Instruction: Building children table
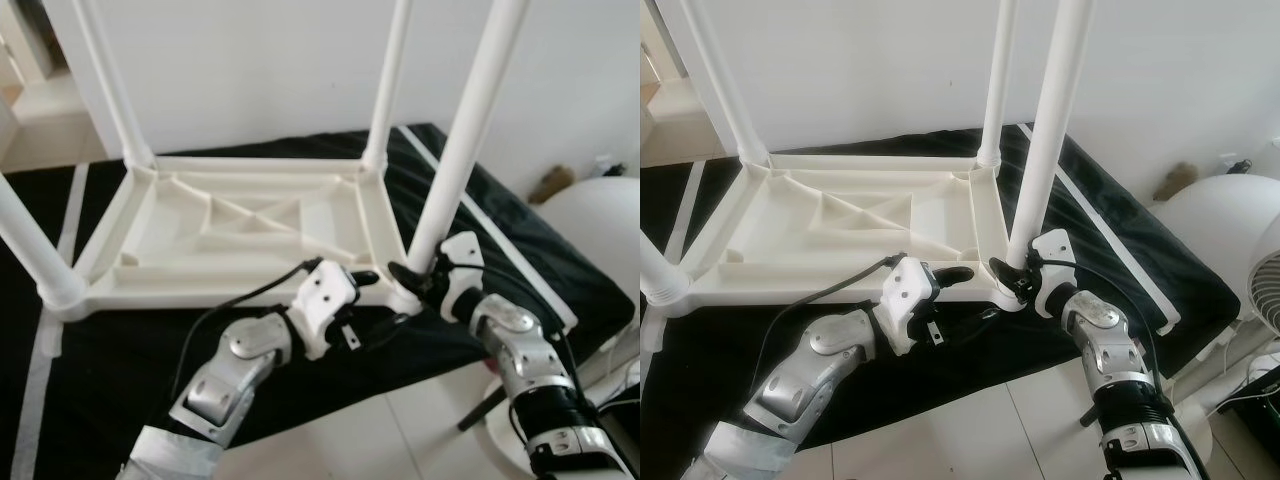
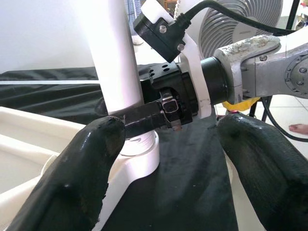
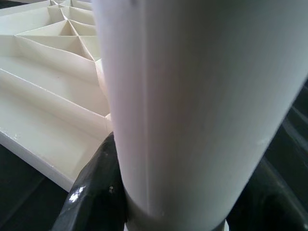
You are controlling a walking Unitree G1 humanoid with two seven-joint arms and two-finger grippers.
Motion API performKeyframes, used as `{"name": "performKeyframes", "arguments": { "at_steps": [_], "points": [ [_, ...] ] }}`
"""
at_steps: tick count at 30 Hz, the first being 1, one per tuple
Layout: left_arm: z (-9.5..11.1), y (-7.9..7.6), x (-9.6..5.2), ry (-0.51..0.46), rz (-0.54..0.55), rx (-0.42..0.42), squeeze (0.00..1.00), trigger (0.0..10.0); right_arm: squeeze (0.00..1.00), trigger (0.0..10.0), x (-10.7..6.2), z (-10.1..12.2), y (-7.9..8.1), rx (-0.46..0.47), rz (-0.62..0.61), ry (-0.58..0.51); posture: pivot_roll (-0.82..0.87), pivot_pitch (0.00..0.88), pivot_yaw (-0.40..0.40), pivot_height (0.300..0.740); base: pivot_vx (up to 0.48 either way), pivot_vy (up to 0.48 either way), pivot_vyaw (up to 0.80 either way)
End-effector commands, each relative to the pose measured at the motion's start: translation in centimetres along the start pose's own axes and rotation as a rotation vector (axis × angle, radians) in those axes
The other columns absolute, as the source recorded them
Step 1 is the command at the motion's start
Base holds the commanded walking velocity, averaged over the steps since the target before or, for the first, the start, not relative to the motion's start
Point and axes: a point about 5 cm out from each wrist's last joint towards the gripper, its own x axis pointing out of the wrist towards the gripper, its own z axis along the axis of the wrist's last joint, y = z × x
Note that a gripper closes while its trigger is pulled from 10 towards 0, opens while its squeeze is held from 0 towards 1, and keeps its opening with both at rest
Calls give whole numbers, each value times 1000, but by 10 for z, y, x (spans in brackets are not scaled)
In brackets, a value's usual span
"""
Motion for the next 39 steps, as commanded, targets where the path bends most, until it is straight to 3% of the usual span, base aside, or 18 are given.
{"name": "performKeyframes", "arguments": {
  "at_steps": [1, 11, 18, 24, 29, 33, 37, 39],
  "points": [
    [-3, 4, 0, 12, 43, 5, 0, 10000, 0, 10000, -1, -6, 0, 12, -14, 23, -54, 18, -15, 740, 0, 0, 0],
    [-3, 4, -1, 15, 63, 22, 0, 10000, 0, 10000, -1, -1, 2, 48, -147, 2, -51, 24, -18, 740, 0, 0, 0],
    [-4, 4, -1, 23, 61, 19, 0, 10000, 0, 10000, 1, 3, 6, 90, -291, -20, -59, 30, -12, 740, 0, 0, 0],
    [-4, 5, -1, 25, 55, 19, 0, 10000, 0, 10000, -1, 5, 1, 157, -446, -4, -57, 29, -11, 740, 0, 0, 0],
    [-5, 0, -1, 27, 24, -9, 0, 10000, 0, 10000, 4, 2, 23, 248, -565, -11, -55, 35, -13, 740, 0, 0, 0],
    [-5, 0, -2, 29, 22, -13, 0, 10000, 0, 10000, 5, 1, 30, 276, -600, -9, -53, 35, -16, 740, 0, 0, 0],
    [-5, 0, -2, 26, 30, -16, 0, 10000, 0, 10000, 5, 0, 46, 306, -768, -2, -45, 36, -21, 740, 0, 0, 0],
    [-5, 0, -2, 24, 30, -17, 0, 10000, 0, 10000, 5, -1, 47, 306, -786, 1, -46, 36, -20, 740, 0, 0, 0]
  ]
}}
